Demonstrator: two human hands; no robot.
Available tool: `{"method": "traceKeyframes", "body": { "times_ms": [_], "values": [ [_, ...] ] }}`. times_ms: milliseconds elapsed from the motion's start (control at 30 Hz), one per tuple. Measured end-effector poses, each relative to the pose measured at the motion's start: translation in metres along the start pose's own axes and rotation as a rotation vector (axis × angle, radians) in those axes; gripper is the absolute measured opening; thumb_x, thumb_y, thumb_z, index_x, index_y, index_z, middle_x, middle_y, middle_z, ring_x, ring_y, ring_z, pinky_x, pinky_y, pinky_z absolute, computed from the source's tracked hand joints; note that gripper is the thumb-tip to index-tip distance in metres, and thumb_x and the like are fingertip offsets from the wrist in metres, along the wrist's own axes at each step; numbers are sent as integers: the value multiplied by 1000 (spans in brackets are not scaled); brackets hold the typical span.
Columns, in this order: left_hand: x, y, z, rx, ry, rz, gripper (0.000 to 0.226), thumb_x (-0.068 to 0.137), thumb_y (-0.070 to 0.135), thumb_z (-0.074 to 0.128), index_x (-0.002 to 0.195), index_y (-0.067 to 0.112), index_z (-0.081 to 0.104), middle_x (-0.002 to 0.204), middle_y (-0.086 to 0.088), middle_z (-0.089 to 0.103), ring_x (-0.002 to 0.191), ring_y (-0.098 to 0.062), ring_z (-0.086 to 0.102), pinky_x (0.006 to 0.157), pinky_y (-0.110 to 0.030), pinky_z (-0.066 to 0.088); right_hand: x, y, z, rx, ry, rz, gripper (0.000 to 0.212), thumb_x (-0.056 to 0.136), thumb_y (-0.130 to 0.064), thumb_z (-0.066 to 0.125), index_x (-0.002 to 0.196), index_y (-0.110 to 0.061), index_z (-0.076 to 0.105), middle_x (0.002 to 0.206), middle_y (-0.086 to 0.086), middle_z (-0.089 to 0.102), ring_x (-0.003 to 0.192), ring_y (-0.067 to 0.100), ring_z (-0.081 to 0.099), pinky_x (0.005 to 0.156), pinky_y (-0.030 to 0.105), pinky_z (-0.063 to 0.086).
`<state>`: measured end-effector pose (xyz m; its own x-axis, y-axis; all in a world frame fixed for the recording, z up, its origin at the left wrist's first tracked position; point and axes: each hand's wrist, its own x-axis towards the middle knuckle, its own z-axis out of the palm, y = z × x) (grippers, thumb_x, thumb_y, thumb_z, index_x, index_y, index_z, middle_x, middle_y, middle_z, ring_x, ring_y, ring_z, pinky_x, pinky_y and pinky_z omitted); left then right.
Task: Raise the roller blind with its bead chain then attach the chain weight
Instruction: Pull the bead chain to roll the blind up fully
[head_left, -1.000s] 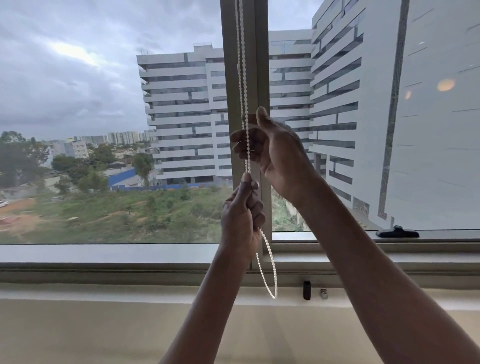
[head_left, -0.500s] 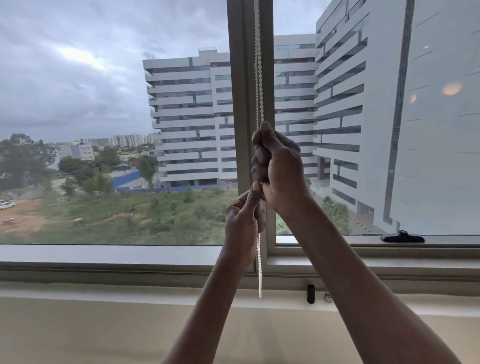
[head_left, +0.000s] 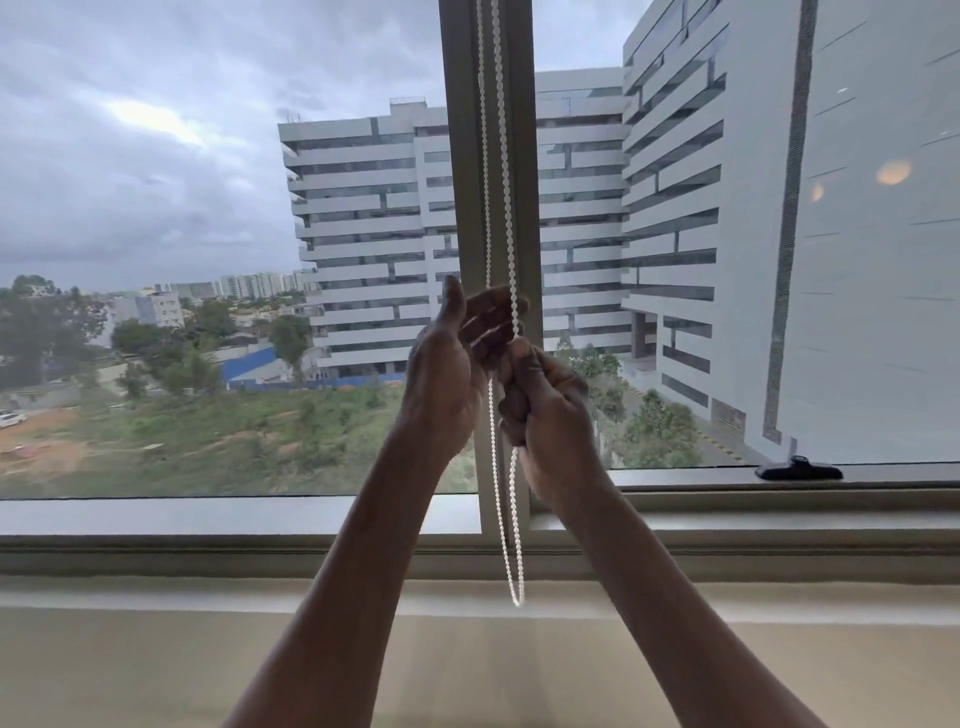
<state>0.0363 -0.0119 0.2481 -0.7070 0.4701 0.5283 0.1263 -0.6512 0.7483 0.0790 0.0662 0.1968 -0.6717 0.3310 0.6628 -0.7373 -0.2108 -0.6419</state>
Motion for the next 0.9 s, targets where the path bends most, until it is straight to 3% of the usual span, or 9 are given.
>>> {"method": "traceKeyframes", "body": {
  "times_ms": [67,133,200,300,467,600,733,900],
  "values": [
    [5,17,12,-26,-60,-34,56,102,50,31,98,8,68,87,-5,75,75,-15,63,72,-26,48,-7,8,-3,-17,0,23,38,102,-24,46,65,-18,54,44,-7,32,34,4,22,36,14,20],
    [9,28,23,-39,-116,-55,57,100,55,31,101,11,67,80,2,70,63,-10,57,58,-23,43,-11,12,-4,-24,2,27,36,99,-25,49,65,-17,55,45,-6,32,36,5,23,37,15,22],
    [9,30,34,-38,-102,-59,55,100,57,32,101,14,67,63,10,54,48,-4,40,44,-19,28,-13,13,-3,-17,-5,26,33,95,-27,51,63,-19,56,45,-7,32,36,5,23,37,16,22],
    [7,23,42,-68,-20,-46,41,102,45,40,95,16,67,49,13,35,38,-1,24,36,-16,17,-13,10,-4,7,-15,40,36,95,-27,50,59,-23,54,44,-9,32,36,3,21,36,15,20],
    [5,21,41,-147,-10,-35,30,103,32,43,82,19,60,43,13,28,33,0,19,30,-13,15,-14,8,-6,-38,-15,23,43,101,-21,46,59,-24,52,44,-10,33,36,4,22,36,15,21],
    [1,19,40,-176,-14,16,30,104,28,43,78,21,57,43,13,26,33,0,17,30,-13,15,-15,8,-5,-85,-13,-2,38,97,-26,48,59,-23,50,43,-9,36,36,6,24,38,18,21],
    [-3,21,40,-200,23,69,31,103,26,45,75,22,58,42,13,25,32,1,16,30,-13,12,-14,3,-8,-18,-84,98,32,95,-28,49,65,-20,54,47,-8,41,40,6,29,41,20,20],
    [-9,24,35,-228,21,111,32,103,25,43,75,19,56,41,13,24,34,-1,11,31,-15,10,3,-18,-8,-127,-31,113,40,100,-37,44,74,-21,69,64,0,62,57,13,52,56,28,40]
  ]
}}
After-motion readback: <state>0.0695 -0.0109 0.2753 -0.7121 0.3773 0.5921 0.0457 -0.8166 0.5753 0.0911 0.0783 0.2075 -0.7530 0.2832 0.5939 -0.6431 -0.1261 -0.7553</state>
